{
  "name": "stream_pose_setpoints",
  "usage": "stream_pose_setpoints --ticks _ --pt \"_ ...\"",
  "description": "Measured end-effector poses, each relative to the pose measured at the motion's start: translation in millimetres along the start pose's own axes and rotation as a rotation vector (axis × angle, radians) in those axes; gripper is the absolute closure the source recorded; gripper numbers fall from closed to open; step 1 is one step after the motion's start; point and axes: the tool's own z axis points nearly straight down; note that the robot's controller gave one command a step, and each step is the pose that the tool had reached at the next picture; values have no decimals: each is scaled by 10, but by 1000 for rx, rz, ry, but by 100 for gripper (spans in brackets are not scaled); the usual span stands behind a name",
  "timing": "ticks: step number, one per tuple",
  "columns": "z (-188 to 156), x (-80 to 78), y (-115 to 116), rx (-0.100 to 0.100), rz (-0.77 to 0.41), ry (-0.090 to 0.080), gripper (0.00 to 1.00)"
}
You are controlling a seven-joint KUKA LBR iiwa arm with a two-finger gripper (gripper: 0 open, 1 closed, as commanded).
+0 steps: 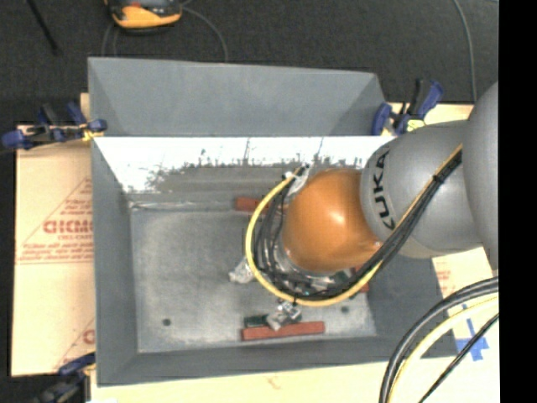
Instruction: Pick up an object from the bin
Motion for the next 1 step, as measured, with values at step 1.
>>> stream_pose_setpoints --ticks 1 --pt "0 0 0 0 0 1 0"
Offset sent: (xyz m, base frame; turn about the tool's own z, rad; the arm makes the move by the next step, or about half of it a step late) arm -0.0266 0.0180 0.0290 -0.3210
